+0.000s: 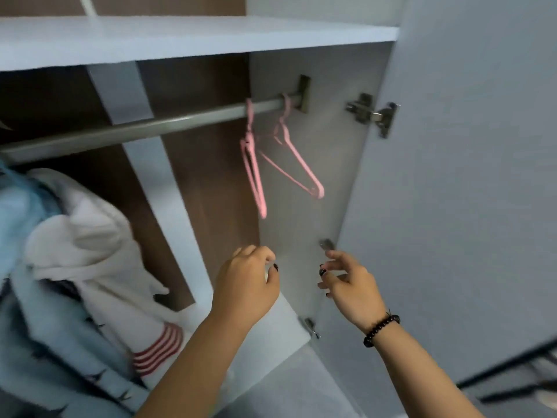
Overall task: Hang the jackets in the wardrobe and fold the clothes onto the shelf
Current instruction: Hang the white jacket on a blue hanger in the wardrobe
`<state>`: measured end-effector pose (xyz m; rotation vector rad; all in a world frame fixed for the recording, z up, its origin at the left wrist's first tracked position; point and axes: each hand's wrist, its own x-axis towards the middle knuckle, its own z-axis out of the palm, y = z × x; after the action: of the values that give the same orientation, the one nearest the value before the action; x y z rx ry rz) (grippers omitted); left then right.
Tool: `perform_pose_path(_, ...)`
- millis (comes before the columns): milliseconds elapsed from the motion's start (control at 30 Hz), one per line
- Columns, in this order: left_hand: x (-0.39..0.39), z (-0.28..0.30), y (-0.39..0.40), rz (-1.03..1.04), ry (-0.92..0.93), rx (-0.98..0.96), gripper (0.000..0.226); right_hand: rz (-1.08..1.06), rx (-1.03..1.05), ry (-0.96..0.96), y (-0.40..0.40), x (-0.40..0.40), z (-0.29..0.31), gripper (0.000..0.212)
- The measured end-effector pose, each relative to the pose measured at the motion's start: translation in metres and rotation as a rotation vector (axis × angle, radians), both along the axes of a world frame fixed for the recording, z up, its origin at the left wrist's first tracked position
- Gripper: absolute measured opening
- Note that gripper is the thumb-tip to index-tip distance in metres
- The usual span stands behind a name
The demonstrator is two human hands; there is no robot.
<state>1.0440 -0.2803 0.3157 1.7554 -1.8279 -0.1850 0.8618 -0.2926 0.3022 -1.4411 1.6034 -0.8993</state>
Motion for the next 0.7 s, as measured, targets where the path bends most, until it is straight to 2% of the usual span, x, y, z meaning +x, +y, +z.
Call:
perform_pose_path(133,-0.087,-0.013,0.026,-0.144,0.071,0.118,0.017,-0.121,0.040,0.032,0.055,-0.090,-0.007,0.033)
perform_pose_path(367,-0.232,-0.020,0.085,-0.473,0.029,0.277,0.014,-0.400,0.113,0.037,0.161,-0.228,-0.019,0.027)
perform_pose_path(700,-0.397,-0.026,0.154,-0.903,0.003,0.402,0.013,-0.791,0.150,0.049,0.300,-0.360,-0.026,0.021)
